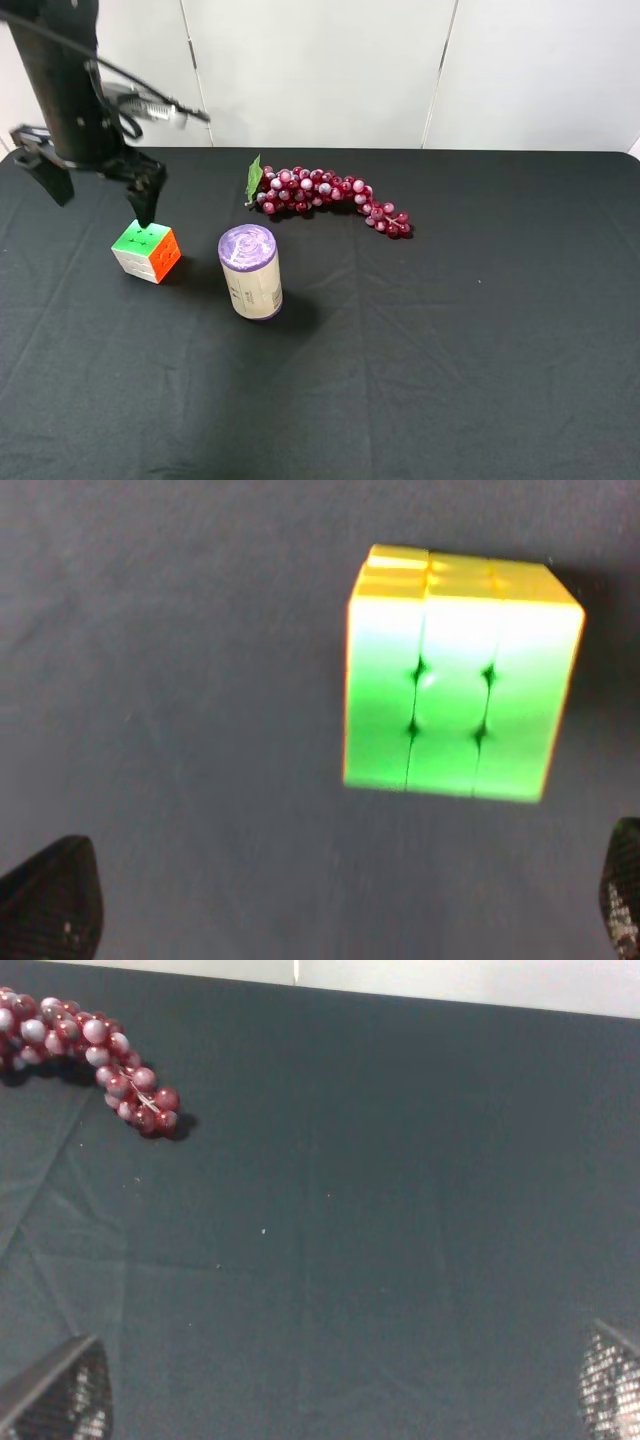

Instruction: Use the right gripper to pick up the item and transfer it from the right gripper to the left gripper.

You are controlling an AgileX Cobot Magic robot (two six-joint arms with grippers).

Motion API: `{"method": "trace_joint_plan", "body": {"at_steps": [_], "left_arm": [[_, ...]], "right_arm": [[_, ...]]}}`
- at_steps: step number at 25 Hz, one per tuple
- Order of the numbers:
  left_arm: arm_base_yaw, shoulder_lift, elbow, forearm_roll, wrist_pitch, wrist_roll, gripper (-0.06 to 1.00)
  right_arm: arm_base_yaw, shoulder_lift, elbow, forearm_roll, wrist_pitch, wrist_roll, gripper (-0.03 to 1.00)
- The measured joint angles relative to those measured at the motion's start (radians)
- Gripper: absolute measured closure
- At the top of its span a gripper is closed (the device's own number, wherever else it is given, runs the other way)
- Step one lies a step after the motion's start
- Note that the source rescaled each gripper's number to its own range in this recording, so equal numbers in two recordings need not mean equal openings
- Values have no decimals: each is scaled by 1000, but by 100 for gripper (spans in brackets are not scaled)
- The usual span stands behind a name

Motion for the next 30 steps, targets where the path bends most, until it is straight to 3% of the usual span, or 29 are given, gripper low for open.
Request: {"method": "trace_joint_plan", "body": {"at_steps": [3,9,20,30], "left_arm": [[0,-40,-75,0,91,0,-5],[0,-236,-117,-1,93,0,-5],[0,-571,-106,-114,97,-8,-5],[0,-898,210,-123,97,-15,-5]], "right_arm": [[0,0,0,0,0,0,-3],[0,0,0,0,0,0,-3],[0,0,0,0,0,0,-3],[0,0,0,0,0,0,-3]]}}
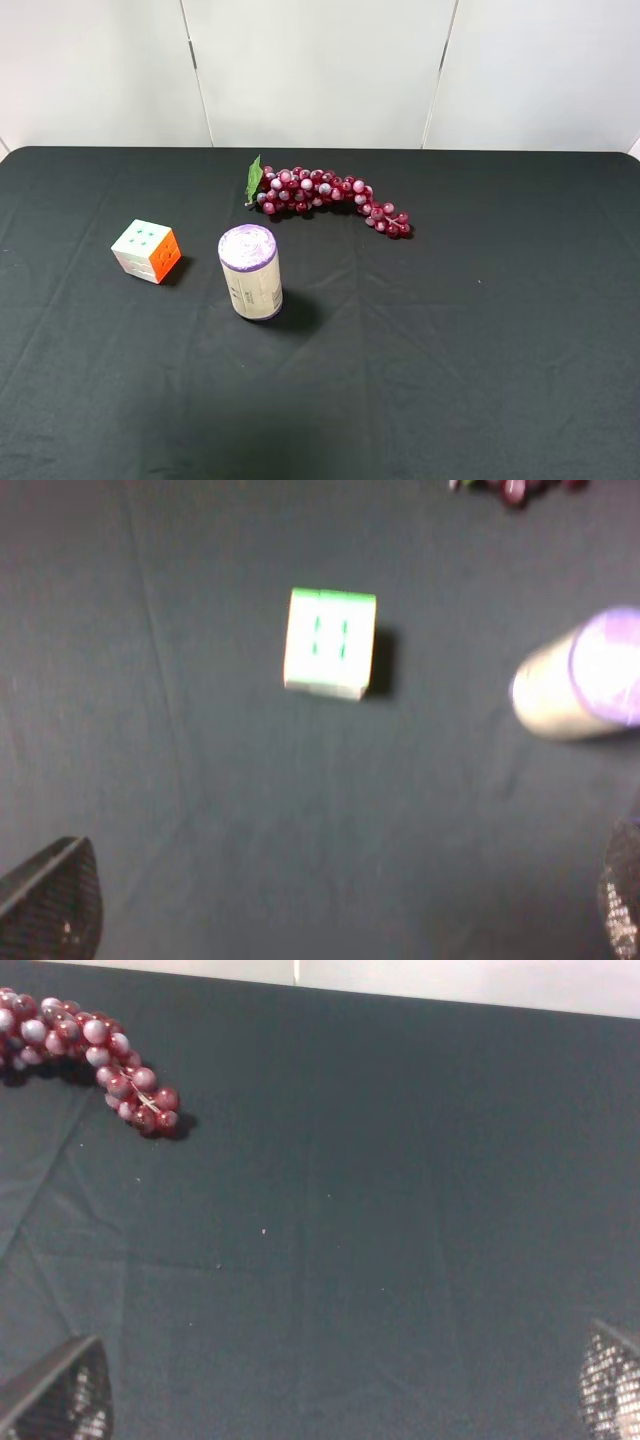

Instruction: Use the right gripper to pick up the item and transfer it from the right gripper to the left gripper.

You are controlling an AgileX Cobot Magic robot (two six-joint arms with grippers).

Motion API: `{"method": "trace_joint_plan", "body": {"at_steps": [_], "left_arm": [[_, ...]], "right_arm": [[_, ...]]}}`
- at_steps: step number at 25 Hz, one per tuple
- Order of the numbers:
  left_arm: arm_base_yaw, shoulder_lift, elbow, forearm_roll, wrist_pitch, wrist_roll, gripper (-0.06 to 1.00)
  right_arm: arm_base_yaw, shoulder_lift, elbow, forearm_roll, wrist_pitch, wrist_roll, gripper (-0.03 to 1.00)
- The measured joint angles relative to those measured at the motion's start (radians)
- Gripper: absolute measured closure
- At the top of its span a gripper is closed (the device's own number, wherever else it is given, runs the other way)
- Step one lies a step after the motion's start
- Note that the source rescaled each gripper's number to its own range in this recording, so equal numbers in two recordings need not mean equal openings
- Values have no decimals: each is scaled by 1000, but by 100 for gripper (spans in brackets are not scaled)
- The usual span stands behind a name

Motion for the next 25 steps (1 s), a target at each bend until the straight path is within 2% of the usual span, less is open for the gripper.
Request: {"method": "trace_joint_plan", "body": {"at_steps": [7,11,19,25], "left_arm": [[0,-260,320,0,0,-11,-5],[0,-434,452,0,-3,-14,-5],[0,-738,574,0,-103,-20,-5],[0,-842,655,0,-120,-23,-5]], "right_arm": [[0,0,0,0,0,0,-3],[0,0,0,0,0,0,-3],[0,0,0,0,0,0,-3],[0,0,0,0,0,0,-3]]}}
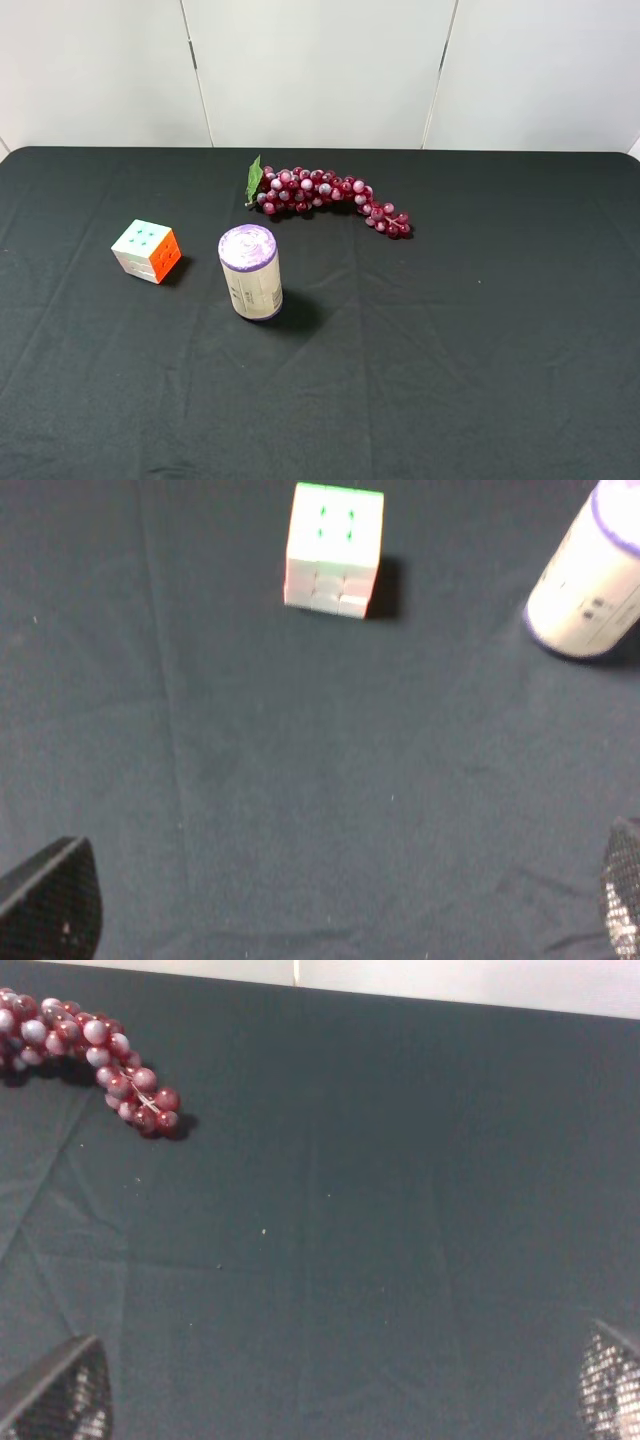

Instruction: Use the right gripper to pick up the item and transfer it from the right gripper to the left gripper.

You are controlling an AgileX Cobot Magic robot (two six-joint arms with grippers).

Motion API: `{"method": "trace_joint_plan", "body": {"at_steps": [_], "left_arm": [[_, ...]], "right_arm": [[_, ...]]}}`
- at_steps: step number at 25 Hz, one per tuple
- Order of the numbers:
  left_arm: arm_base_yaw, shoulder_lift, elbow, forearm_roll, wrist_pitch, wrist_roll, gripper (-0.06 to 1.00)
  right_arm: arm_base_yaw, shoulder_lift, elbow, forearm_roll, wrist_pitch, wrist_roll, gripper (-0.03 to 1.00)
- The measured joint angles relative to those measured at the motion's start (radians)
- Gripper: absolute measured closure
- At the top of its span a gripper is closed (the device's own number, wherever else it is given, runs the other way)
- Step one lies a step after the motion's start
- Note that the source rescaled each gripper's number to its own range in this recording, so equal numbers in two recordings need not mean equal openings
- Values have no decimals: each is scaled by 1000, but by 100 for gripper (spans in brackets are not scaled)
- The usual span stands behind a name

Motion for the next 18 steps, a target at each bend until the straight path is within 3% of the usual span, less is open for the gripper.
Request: {"method": "trace_joint_plan", "body": {"at_steps": [18], "left_arm": [[0,-13,11,1,1,-4,-5]], "right_arm": [[0,0,0,1,0,0,-3]]}}
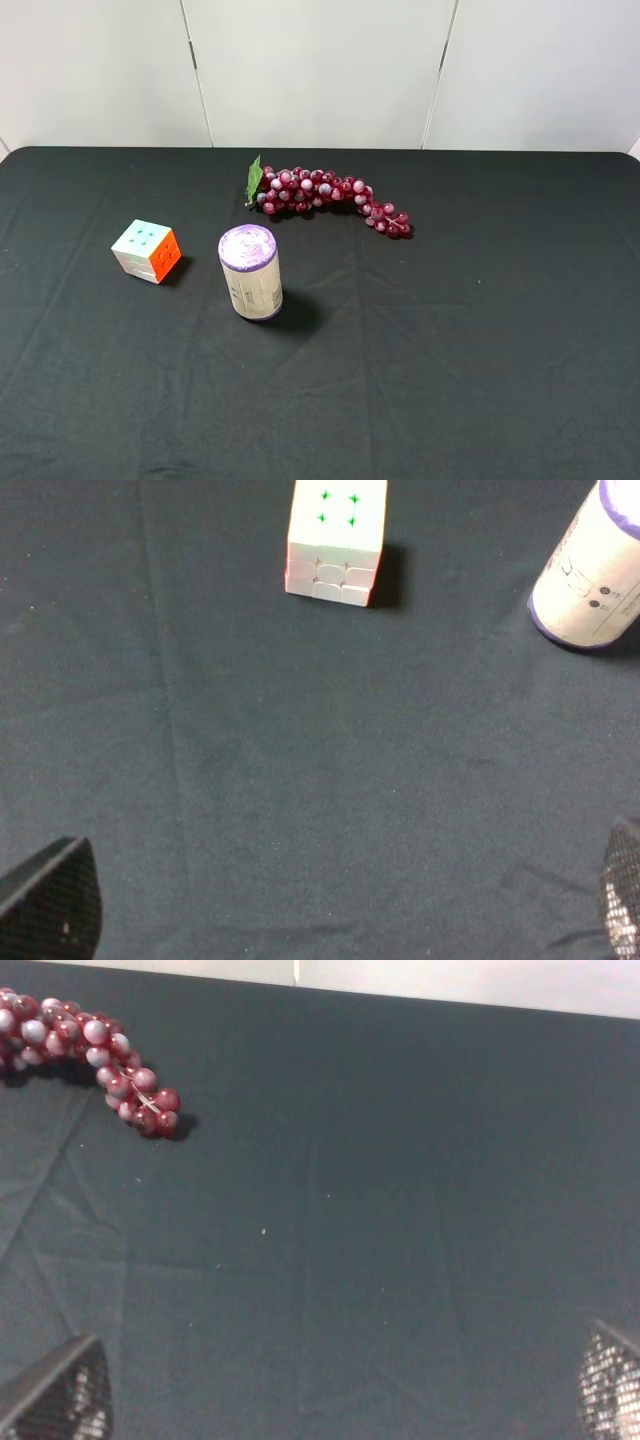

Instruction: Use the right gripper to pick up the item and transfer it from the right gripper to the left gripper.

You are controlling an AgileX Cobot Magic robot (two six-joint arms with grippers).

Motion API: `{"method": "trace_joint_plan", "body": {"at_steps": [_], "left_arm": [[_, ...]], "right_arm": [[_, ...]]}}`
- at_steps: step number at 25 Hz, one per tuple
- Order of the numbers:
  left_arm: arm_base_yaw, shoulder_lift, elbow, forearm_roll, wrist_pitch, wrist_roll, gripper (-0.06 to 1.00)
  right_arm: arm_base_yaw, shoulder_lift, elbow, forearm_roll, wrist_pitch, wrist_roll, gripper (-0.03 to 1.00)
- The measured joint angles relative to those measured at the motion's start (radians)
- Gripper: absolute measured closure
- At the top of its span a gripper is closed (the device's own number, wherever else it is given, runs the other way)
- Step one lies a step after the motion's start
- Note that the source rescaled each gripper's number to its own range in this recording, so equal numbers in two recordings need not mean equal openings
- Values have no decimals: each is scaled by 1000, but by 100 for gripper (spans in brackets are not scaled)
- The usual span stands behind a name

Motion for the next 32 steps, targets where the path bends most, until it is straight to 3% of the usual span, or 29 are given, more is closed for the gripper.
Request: {"method": "trace_joint_plan", "body": {"at_steps": [8,13,17,20,32], "left_arm": [[10,0,0,2,0,0,-5],[121,0,0,2,0,0,-5],[272,-23,0,2,0,0,-5],[339,-80,0,3,0,0,-5],[357,-121,0,3,3,0,-5]], "right_arm": [[0,0,0,0,0,0,-3],[0,0,0,0,0,0,-3],[0,0,0,0,0,0,-3],[0,0,0,0,0,0,-3],[0,0,0,0,0,0,-3]]}}
